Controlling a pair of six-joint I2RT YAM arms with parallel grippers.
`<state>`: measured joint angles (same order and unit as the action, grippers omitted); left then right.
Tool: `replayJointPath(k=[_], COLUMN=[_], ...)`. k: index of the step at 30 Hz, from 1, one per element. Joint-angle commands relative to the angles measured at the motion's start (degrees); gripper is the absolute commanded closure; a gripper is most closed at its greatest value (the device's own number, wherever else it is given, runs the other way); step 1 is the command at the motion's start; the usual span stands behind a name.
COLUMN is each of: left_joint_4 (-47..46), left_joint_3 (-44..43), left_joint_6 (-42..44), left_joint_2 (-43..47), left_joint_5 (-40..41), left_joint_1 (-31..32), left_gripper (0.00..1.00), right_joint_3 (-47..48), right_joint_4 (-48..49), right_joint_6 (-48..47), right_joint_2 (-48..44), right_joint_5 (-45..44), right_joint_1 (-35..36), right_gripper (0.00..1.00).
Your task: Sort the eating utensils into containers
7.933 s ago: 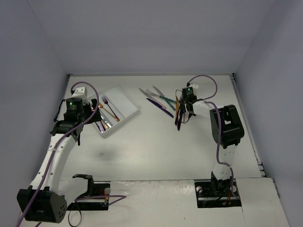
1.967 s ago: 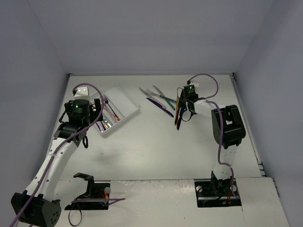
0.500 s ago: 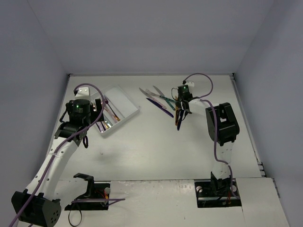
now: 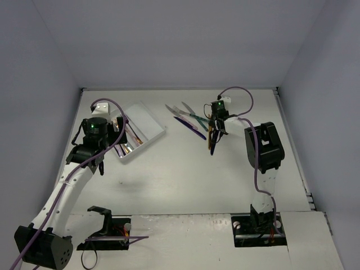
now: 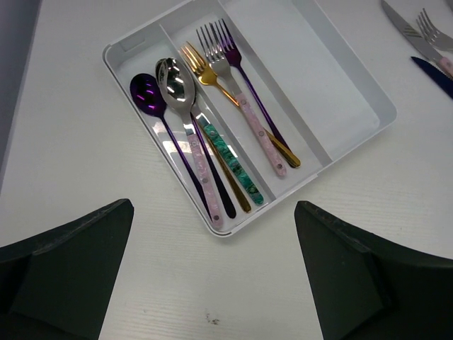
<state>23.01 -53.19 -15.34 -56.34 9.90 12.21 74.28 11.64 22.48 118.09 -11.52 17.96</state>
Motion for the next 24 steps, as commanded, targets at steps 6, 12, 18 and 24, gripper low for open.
replayJointPath(k=[6, 12, 18, 24], left_joint_4=[-13.3, -20.2, -29.5, -31.9], left_joint_3=[1.3, 1.3, 1.2, -1.2], left_joint_6=[-5.6, -11.8, -19.9, -22.5], left_joint_2=[-0.8, -2.9, -9.3, -14.4], left_joint_5=[-23.2, -26.4, -25.4, -25.4], left_joint_1=[0.4, 11.1, 19.0, 23.1], left_gripper=[0.02, 0.03, 0.03, 0.15], right_joint_3=[-2.6, -5.9, -13.0, -16.2], right_joint_4=[0.5, 0.9, 7.6, 12.2], right_joint_6=[0.2, 2.9, 8.3, 11.3], right_joint_2=[-19.0, -27.4, -34.1, -37.0], right_joint_5=[2.0, 4.0, 6.4, 6.2], right_joint_1=[4.5, 10.3, 15.4, 19.4], right_gripper=[1.00, 1.00, 1.00, 1.00])
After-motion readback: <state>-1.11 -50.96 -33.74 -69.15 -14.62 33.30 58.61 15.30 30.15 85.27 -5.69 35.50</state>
